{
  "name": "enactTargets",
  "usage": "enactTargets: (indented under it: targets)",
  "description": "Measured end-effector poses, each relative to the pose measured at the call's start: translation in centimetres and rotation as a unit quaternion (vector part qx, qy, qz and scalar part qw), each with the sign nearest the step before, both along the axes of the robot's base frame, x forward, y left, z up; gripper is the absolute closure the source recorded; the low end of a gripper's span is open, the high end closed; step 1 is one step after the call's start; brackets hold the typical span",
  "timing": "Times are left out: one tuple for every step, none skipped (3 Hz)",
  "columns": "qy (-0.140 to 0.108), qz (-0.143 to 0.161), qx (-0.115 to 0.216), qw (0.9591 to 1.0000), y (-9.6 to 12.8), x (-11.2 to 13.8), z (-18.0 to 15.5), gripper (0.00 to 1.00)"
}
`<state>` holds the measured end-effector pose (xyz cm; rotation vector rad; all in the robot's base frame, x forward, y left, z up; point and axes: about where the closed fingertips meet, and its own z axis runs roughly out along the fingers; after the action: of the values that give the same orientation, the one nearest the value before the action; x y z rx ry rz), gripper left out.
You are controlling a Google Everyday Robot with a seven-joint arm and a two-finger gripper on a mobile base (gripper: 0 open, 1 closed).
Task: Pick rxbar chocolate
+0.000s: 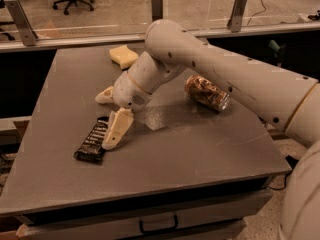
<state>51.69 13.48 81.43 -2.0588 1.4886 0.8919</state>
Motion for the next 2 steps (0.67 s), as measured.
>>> enactTargets:
  targets:
    - [0.000,0.000,0.000,1.0000,-0.01,0.00,0.49,0.70]
    - [0.000,0.000,0.000,1.0000,-0.02,0.01,0.96,0.93]
